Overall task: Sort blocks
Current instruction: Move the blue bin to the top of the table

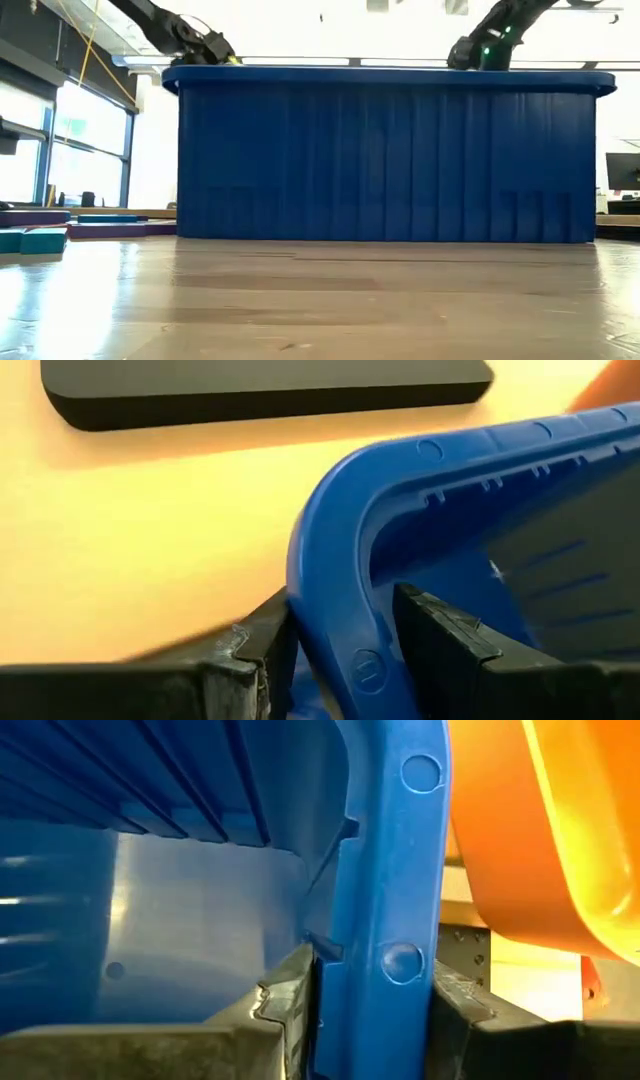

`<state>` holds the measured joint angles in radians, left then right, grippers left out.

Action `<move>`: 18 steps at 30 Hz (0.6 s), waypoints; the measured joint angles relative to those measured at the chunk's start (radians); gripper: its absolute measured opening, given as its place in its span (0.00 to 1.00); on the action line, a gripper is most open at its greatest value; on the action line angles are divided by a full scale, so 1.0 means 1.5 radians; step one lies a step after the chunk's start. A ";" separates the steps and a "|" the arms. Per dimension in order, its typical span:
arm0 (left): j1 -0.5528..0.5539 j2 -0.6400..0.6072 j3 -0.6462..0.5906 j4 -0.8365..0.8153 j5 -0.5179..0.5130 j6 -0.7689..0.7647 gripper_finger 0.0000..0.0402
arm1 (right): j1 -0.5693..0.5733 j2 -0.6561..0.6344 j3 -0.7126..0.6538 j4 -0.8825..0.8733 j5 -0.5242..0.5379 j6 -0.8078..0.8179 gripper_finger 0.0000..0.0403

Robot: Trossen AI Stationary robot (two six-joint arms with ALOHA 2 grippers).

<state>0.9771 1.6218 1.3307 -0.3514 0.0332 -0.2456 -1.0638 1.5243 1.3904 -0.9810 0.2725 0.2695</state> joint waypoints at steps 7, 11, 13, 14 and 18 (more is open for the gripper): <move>0.008 0.027 0.003 0.026 0.003 0.015 0.39 | -0.012 0.030 0.005 -0.012 0.021 -0.017 0.31; 0.023 0.012 0.001 0.037 0.026 0.072 0.48 | -0.012 0.006 0.001 0.003 0.028 -0.065 0.37; 0.033 -0.002 0.000 0.057 0.035 0.086 0.54 | -0.011 -0.009 -0.002 0.018 0.037 -0.092 0.43; 0.036 -0.015 0.000 0.051 0.040 0.085 0.57 | -0.012 -0.022 -0.002 0.029 0.038 -0.099 0.47; 0.044 -0.072 0.002 0.052 0.039 0.092 0.66 | -0.010 -0.084 0.001 0.052 0.046 -0.098 0.55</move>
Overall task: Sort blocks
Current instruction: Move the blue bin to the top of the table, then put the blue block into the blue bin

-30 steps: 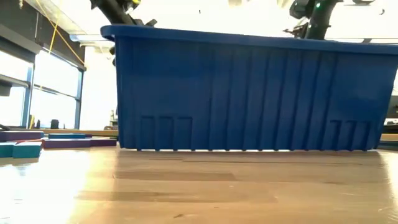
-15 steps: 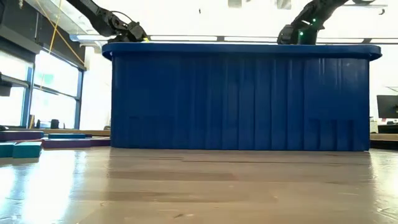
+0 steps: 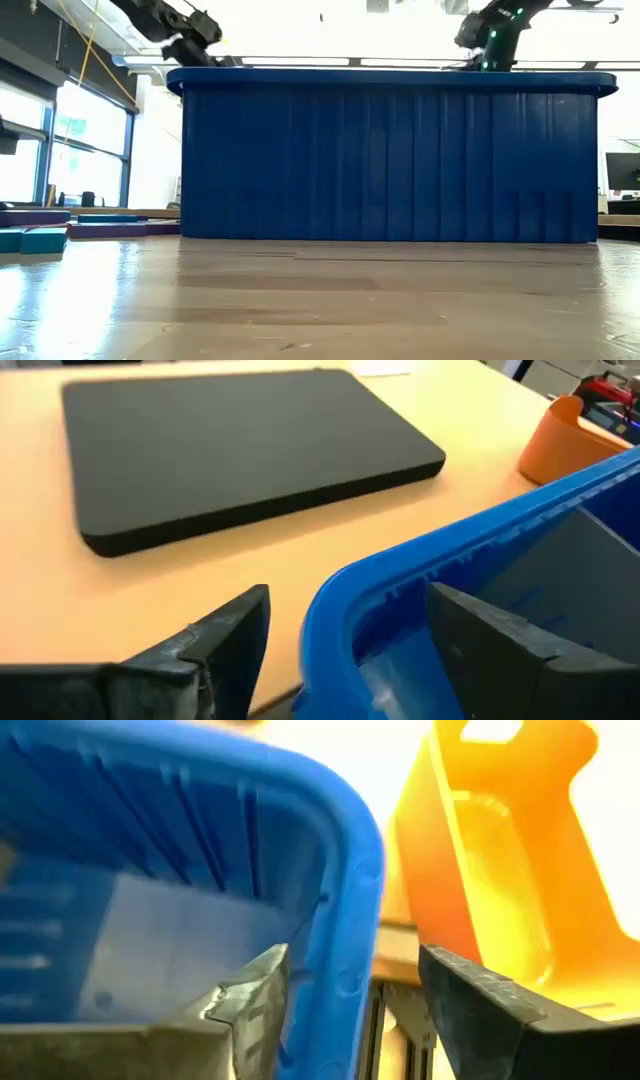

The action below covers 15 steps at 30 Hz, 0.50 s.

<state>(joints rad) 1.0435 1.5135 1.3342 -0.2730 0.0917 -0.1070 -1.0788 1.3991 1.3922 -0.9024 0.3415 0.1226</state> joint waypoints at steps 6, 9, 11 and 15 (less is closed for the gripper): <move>-0.037 -0.127 -0.001 -0.033 -0.002 0.061 0.67 | 0.058 -0.104 0.001 0.049 0.000 -0.023 0.56; -0.089 -0.200 -0.001 -0.098 -0.004 0.092 0.67 | 0.133 -0.153 0.000 0.059 0.002 -0.046 0.56; -0.140 -0.253 -0.002 -0.143 -0.003 0.106 0.67 | 0.204 -0.186 0.000 0.069 0.012 -0.045 0.56; -0.271 -0.349 -0.019 -0.228 0.000 0.104 0.67 | 0.397 -0.241 -0.036 0.117 0.065 -0.034 0.56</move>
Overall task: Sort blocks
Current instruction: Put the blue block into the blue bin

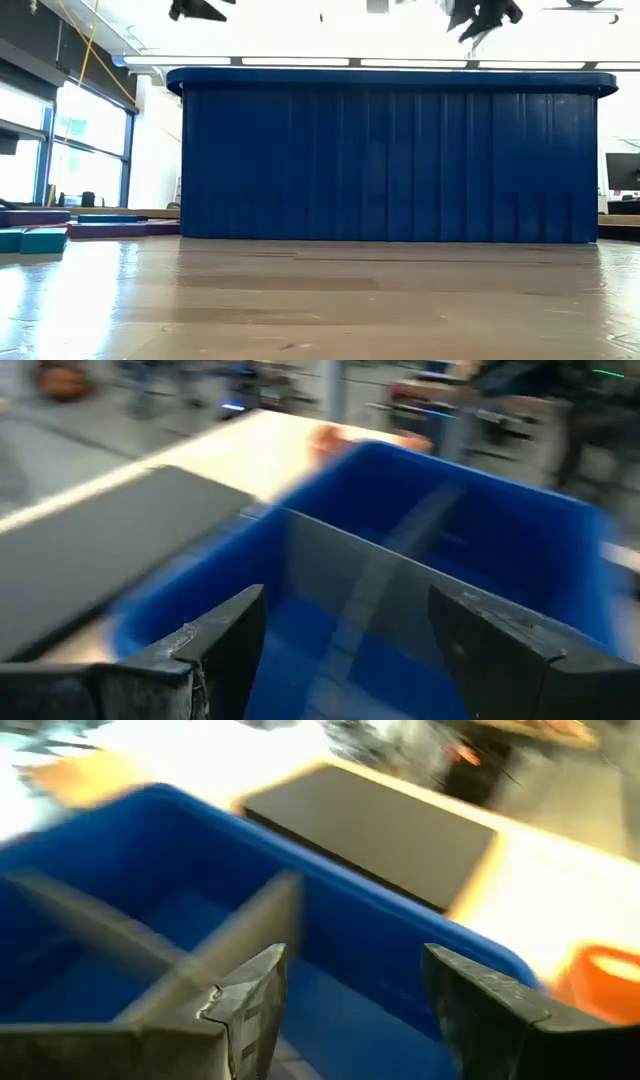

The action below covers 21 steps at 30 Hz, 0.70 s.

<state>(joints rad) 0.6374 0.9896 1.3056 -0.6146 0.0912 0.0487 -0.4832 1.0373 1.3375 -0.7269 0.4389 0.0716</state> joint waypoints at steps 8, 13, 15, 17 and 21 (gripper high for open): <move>-0.322 -0.152 -0.096 -0.084 -0.059 -0.116 0.65 | 0.444 -0.002 -0.198 0.333 0.178 -0.053 0.56; -0.543 -0.154 -0.169 -0.101 -0.181 -0.218 0.62 | 0.609 0.106 -0.267 0.573 0.226 -0.167 0.56; -0.624 -0.128 -0.188 -0.105 -0.216 -0.266 0.62 | 0.642 0.152 -0.273 0.633 0.228 -0.186 0.56; -0.695 -0.089 -0.197 -0.110 -0.236 -0.319 0.61 | 0.662 0.193 -0.274 0.673 0.228 -0.185 0.56; -0.803 0.010 -0.193 -0.152 -0.255 -0.428 0.61 | 0.676 0.255 -0.265 0.707 0.229 -0.141 0.56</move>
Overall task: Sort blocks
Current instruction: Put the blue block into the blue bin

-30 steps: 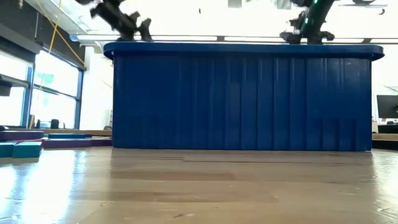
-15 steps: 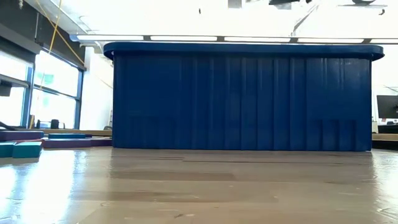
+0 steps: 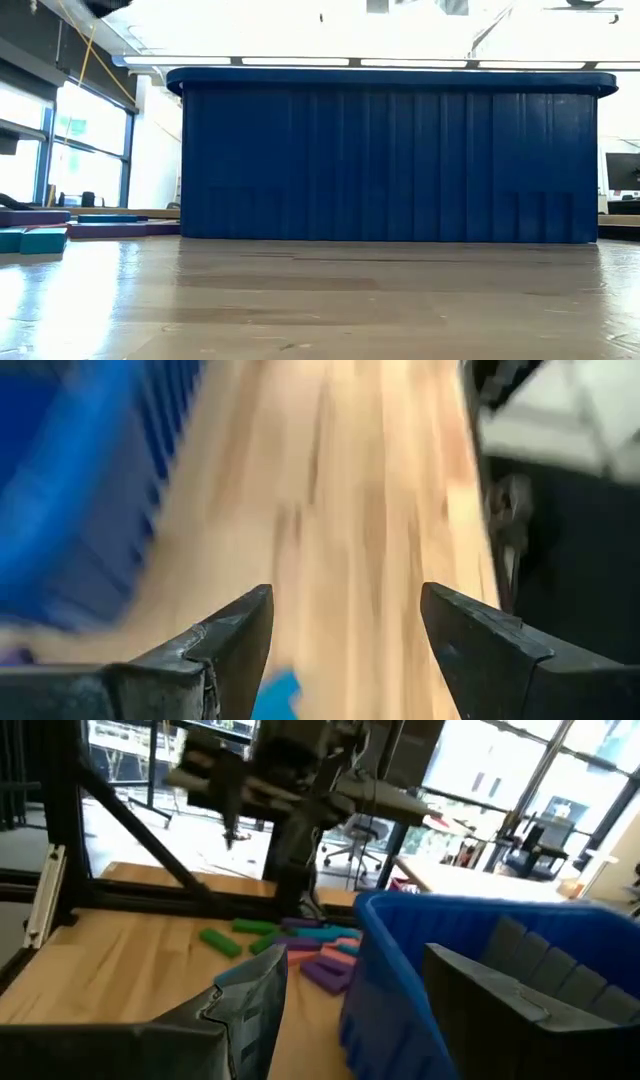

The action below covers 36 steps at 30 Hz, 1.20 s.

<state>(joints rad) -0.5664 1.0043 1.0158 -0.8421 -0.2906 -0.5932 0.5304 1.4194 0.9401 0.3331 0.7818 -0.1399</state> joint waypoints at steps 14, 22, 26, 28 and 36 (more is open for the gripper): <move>-0.108 0.344 -0.002 -0.090 0.030 0.135 0.61 | 0.001 0.044 0.005 0.023 0.000 0.077 0.56; -0.013 0.374 -0.062 -0.008 0.074 0.278 0.61 | 0.001 0.044 0.005 0.020 -0.005 0.125 0.56; 0.024 0.368 -0.092 0.024 0.094 0.317 0.60 | 0.001 0.044 0.005 0.011 -0.015 0.143 0.56; 0.039 0.367 -0.106 0.045 0.095 0.336 0.58 | 0.001 0.044 0.005 0.010 -0.015 0.143 0.56; 0.070 0.368 -0.157 0.151 0.106 0.347 0.44 | 0.001 0.044 0.005 0.007 -0.015 0.146 0.56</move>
<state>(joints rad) -0.4607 1.5558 0.7798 -0.6150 -0.1322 -0.0731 0.5312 1.4857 0.9482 0.3443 0.7593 0.0788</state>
